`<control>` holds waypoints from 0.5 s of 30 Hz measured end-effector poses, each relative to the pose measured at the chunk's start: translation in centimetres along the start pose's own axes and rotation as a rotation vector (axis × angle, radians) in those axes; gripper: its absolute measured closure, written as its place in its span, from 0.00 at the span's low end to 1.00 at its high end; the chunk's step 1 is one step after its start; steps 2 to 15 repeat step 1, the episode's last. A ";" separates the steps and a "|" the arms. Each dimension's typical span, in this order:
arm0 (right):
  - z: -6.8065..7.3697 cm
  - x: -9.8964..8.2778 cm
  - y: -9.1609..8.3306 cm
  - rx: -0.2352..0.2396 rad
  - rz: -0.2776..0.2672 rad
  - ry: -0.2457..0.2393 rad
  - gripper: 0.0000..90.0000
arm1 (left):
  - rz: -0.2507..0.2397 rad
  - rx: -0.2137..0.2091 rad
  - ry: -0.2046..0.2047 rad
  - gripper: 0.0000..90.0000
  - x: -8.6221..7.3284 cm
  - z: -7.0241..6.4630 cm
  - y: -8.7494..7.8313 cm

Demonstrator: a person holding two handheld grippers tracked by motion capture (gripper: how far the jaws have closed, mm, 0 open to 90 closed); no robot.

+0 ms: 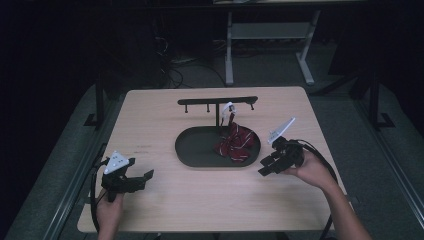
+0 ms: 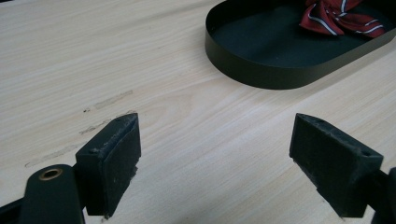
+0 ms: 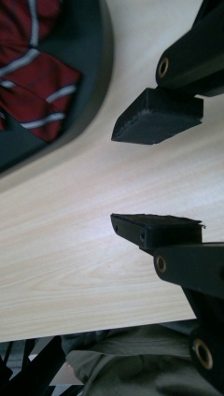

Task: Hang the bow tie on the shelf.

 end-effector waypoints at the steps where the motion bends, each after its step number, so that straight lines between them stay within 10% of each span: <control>1: 0.1 -0.3 0.1 -0.001 -0.005 -0.004 0.58 | 0.003 0.000 0.002 0.18 0.0 0.0 0.0; 15: 0.1 -0.3 0.1 -0.001 -0.005 -0.004 0.58 | 0.003 0.000 0.002 0.18 0.0 0.0 0.0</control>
Point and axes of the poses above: each handheld gripper's, and its own axes: y roughly forward along the jaws, x roughly out of its top, z roughly to its left, the point moved 6 cm from there along y, roughly forward along the jaws, and after that the axes turned 10 degrees about y, right-handed, at the moved point
